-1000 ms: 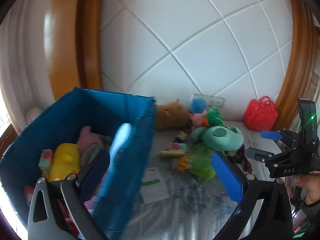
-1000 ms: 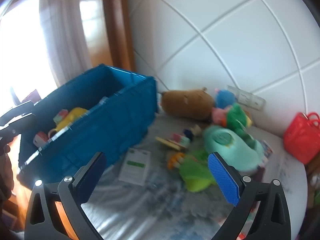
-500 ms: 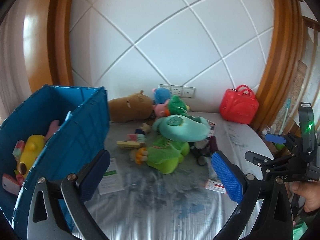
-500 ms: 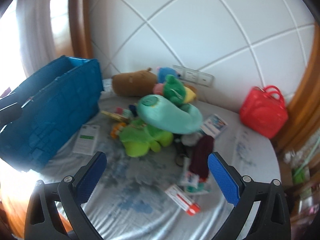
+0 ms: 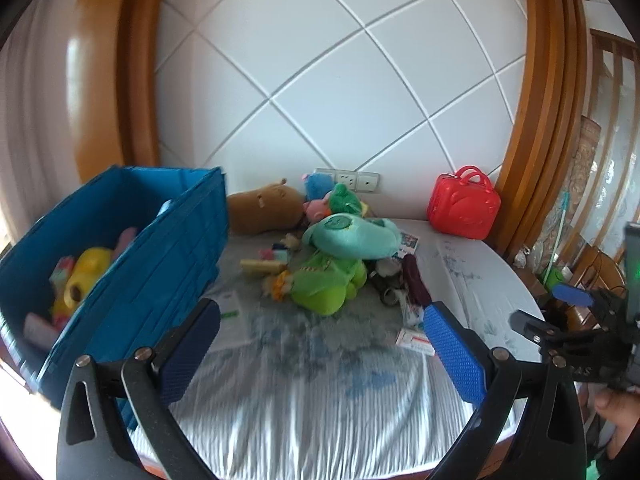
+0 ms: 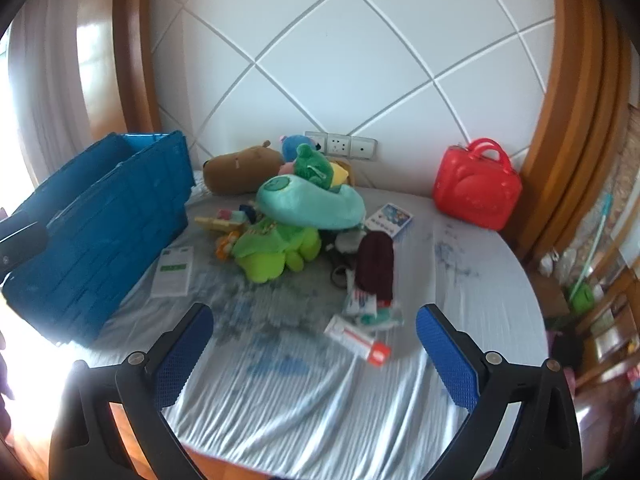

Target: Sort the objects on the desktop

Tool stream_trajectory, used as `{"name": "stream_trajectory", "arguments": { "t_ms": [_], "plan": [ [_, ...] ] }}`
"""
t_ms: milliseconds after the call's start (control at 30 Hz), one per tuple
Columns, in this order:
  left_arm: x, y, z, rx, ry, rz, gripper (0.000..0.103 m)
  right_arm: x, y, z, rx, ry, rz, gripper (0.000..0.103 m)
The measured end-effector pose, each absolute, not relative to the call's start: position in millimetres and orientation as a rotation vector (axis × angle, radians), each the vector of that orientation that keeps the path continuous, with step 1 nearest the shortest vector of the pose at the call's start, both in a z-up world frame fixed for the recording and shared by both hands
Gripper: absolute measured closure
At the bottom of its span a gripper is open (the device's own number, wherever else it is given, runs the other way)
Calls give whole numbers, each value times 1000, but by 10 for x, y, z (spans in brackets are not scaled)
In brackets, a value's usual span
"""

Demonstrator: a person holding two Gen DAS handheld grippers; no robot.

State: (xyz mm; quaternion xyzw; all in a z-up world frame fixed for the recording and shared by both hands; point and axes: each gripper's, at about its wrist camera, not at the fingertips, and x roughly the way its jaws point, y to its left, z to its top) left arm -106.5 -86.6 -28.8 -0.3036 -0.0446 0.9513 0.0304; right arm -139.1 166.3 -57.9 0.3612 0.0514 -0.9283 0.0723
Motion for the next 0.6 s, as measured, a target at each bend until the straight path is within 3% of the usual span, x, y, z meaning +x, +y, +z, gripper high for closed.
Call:
{"name": "stream_trajectory", "arguments": {
  "t_ms": [333,600],
  "plan": [
    [-51,-1027,-176,-1028,-124,2972,0,-172,1417,-324,1053,125,-2830,0],
    [348,-993,-75,-1005,-125,2993,0,280,1423,-232,1034,129,-2854,0]
  ]
}}
